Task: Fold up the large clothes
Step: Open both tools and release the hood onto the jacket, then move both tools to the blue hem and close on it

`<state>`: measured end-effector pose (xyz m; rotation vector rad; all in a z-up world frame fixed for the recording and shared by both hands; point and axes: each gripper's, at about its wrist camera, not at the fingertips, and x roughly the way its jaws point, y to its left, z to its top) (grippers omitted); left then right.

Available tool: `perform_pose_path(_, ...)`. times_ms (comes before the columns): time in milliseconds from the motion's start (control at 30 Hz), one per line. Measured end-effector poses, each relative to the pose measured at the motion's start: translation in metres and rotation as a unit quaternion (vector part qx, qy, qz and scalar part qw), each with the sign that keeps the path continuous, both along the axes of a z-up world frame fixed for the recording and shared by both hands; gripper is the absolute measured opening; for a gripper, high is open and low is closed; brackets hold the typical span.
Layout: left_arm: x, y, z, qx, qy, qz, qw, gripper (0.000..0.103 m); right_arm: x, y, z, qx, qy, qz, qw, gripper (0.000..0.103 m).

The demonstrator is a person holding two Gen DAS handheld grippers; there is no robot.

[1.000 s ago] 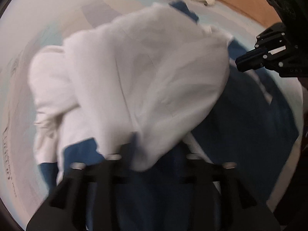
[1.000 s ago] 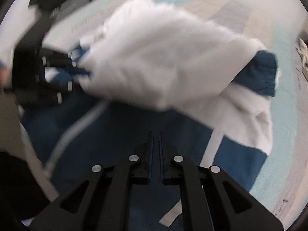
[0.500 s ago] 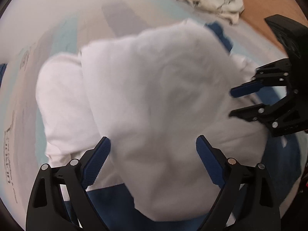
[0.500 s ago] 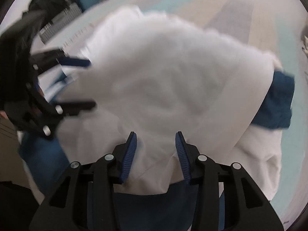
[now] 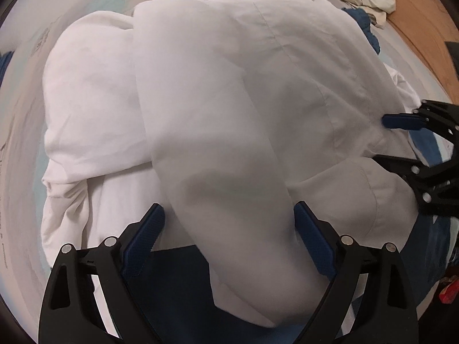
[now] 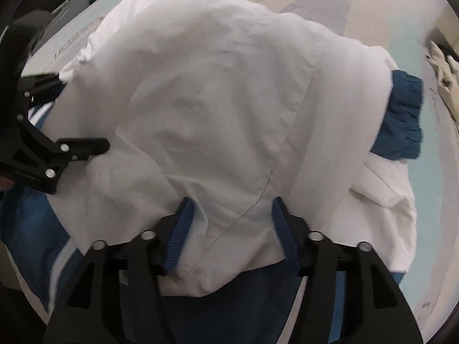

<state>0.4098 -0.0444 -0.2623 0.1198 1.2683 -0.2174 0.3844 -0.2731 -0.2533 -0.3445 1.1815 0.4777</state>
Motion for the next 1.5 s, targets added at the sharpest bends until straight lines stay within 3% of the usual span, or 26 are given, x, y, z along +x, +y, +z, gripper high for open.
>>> perform_pose_path(167, -0.014, 0.011, 0.022, -0.013, -0.009, 0.011, 0.9998, 0.09, -0.022, -0.001, 0.031, 0.004, -0.012, -0.02, 1.0, 0.066)
perform_pose_path(233, -0.02, 0.017, 0.029, -0.025, -0.01, 0.019, 0.9995, 0.09, -0.032, -0.005, 0.037, -0.001, -0.013, -0.032, 0.999, 0.073)
perform_pose_path(467, -0.057, 0.028, 0.046, -0.04, -0.01, 0.019, 0.999, 0.09, -0.068, -0.026, 0.053, -0.01, -0.011, -0.094, 0.995, 0.076)
perform_pose_path(533, -0.072, 0.023, 0.052, -0.061, -0.022, 0.015, 0.9978, 0.09, -0.079, -0.033, 0.057, -0.009, -0.013, -0.102, 0.995, 0.078)
perform_pose_path(633, -0.088, 0.022, 0.056, -0.03, -0.014, 0.02, 0.9992, 0.091, -0.1, -0.051, 0.062, -0.002, -0.012, -0.116, 0.993, 0.082)
perform_pose_path(800, -0.14, 0.044, 0.064, -0.007, -0.001, 0.058, 0.9983, 0.093, -0.131, -0.086, 0.052, -0.003, 0.01, -0.132, 0.991, 0.082)
perform_pose_path(1000, -0.202, 0.057, 0.052, 0.04, 0.025, 0.085, 0.9953, 0.092, -0.169, -0.119, 0.04, -0.024, 0.034, -0.134, 0.99, 0.082)
perform_pose_path(1333, -0.253, 0.1, 0.021, 0.007, 0.063, 0.173, 0.9829, 0.092, -0.21, -0.134, -0.002, -0.052, 0.083, -0.15, 0.984, 0.082)
perform_pose_path(1500, -0.259, 0.105, 0.008, -0.025, 0.079, 0.167, 0.9825, 0.091, -0.225, -0.133, -0.022, -0.058, 0.109, -0.168, 0.978, 0.082)
